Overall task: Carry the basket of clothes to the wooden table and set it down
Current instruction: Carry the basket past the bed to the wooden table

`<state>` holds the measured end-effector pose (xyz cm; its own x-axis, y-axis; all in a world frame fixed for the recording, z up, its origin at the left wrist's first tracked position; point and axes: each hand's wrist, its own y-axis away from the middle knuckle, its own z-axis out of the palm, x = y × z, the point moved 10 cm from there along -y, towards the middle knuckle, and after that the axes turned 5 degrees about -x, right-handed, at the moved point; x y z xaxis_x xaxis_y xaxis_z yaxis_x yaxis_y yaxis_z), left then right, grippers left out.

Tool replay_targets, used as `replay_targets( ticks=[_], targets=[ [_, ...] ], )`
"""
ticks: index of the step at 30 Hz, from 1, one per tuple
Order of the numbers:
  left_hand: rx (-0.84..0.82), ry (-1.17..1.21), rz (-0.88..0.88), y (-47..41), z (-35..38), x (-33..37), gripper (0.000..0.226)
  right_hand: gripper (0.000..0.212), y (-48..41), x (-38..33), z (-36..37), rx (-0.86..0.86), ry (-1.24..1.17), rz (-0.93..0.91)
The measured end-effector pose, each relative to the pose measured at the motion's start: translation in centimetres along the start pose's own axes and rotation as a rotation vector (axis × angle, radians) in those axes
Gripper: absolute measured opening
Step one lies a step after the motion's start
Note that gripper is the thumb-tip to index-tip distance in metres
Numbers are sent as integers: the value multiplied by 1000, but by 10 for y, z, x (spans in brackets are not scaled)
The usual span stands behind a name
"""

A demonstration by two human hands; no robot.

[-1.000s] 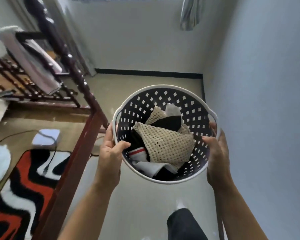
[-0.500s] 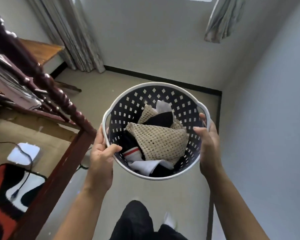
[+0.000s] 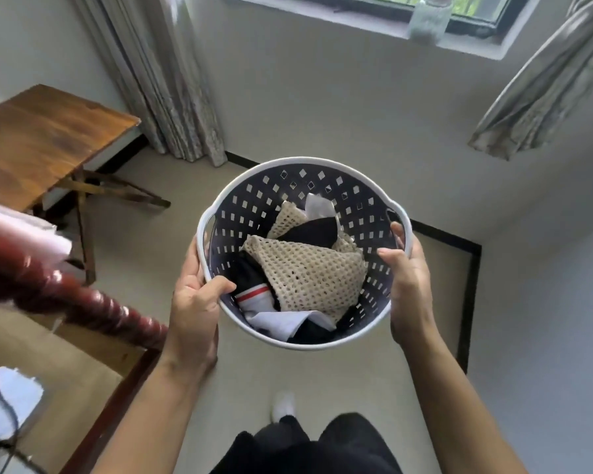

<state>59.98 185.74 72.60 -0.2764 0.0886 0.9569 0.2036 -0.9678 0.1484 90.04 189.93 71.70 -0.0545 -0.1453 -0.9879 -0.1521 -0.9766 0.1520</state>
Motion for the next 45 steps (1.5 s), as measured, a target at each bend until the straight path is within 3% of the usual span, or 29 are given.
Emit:
replay_targets(
  ticks=[9, 18, 26, 31, 38, 45],
  targets=[
    [-7, -42, 37, -201, 41, 21, 81, 82, -200, -23, 37, -9, -48, -9],
    [323, -93, 103, -359, 19, 55, 80, 65, -423, -55, 160, -278, 8, 4],
    [737, -44, 113, -408, -71, 83, 77, 63, -524, -73, 348, -633, 98, -14],
    [893, 11, 106, -455, -147, 90, 76, 40, -556, -67, 473, -783, 105, -9],
    [906, 31, 79, -552, -249, 137, 80, 47, -612, -83, 621, -799, 105, -10],
    [934, 43, 99, -634, -335, 176, 79, 34, -664, -87, 745, -834, 91, 16]
  ],
)
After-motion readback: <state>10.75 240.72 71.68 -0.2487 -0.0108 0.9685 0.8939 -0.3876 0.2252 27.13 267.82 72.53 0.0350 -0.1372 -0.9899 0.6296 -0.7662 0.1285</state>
